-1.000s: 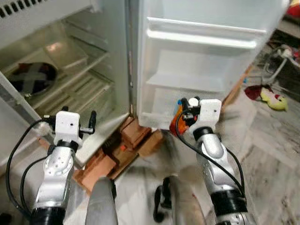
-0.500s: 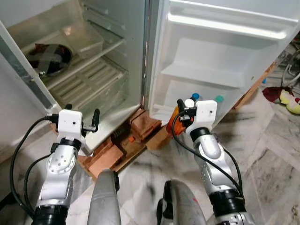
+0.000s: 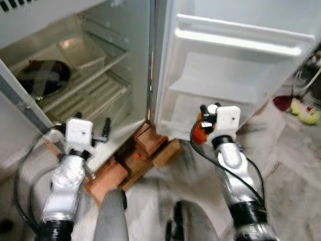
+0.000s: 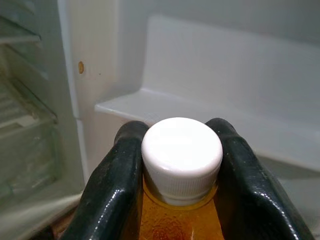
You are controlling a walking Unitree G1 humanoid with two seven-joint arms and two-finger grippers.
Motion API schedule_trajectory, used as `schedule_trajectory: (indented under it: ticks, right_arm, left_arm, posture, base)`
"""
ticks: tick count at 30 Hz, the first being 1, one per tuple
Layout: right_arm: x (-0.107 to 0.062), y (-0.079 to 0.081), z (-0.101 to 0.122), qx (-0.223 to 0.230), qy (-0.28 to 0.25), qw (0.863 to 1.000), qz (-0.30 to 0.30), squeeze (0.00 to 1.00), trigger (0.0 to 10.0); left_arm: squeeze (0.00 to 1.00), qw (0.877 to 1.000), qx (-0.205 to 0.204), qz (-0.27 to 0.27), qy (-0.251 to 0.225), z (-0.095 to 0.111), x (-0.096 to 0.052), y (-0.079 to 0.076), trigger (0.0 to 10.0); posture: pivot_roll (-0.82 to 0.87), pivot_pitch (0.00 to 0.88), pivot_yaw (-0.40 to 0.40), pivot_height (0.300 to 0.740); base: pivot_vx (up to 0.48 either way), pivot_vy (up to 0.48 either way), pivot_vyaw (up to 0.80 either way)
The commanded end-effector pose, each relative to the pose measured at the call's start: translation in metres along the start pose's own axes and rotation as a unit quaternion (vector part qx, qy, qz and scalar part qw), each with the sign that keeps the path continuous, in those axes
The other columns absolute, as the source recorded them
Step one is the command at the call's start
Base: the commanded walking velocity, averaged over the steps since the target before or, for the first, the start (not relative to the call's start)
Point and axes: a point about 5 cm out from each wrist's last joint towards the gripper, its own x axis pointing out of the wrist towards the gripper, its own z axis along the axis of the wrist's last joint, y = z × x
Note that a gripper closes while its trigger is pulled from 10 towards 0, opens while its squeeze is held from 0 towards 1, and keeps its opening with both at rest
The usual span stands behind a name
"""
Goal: Restocking fridge
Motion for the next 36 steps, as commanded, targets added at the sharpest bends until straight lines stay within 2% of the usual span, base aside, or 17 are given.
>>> schedule_trajectory:
  ticks: [1, 11, 16, 26, 36]
  right_arm:
    - [-0.0004, -0.0021, 0.0, -0.008, -0.005, 1.0, 0.0, 0.0, 10.0]
    - [-0.0004, -0.001, -0.0013, -0.018, -0.005, 1.0, -0.001, 0.0, 10.0]
    - [-0.0002, -0.0002, -0.0006, -0.027, -0.009, 1.0, 0.003, 0.0, 10.0]
    - [0.0005, 0.0024, -0.0013, -0.005, -0.008, 1.0, 0.017, 0.0, 10.0]
    - [-0.002, 0.0063, -0.004, 0.001, -0.012, 1.0, 0.024, 0.0, 10.0]
  left_arm:
    - [0.0, 1.0, -0.002, -0.006, -0.005, 0.0021, 0.0008, -0.0046, 10.0]
    - [0.0, 1.0, -0.004, -0.007, -0.005, 0.0019, 0.0008, -0.0066, 10.0]
    - [0.0, 1.0, -0.004, -0.005, -0.003, 0.0017, 0.001, -0.006, 10.0]
    - [0.0, 1.0, -0.004, -0.002, -0.002, 0.0009, 0.0001, -0.0055, 10.0]
    - [0.0, 1.0, -0.004, 0.0, -0.003, 0.0017, 0.0004, -0.0055, 10.0]
  posture:
    - [0.04, 0.171, -0.067, 0.656]
    - [0.04, 0.168, -0.066, 0.656]
    - [0.04, 0.168, -0.065, 0.656]
    - [0.05, 0.165, -0.07, 0.656]
    - [0.05, 0.169, -0.068, 0.602]
  base:
    - [0.446, 0.0, 0.0]
    - [0.405, 0.0, 0.0]
    - [0.0, 0.0, 0.0]
    - [0.0, 0.0, 0.0]
    - [0.0, 0.0, 0.0]
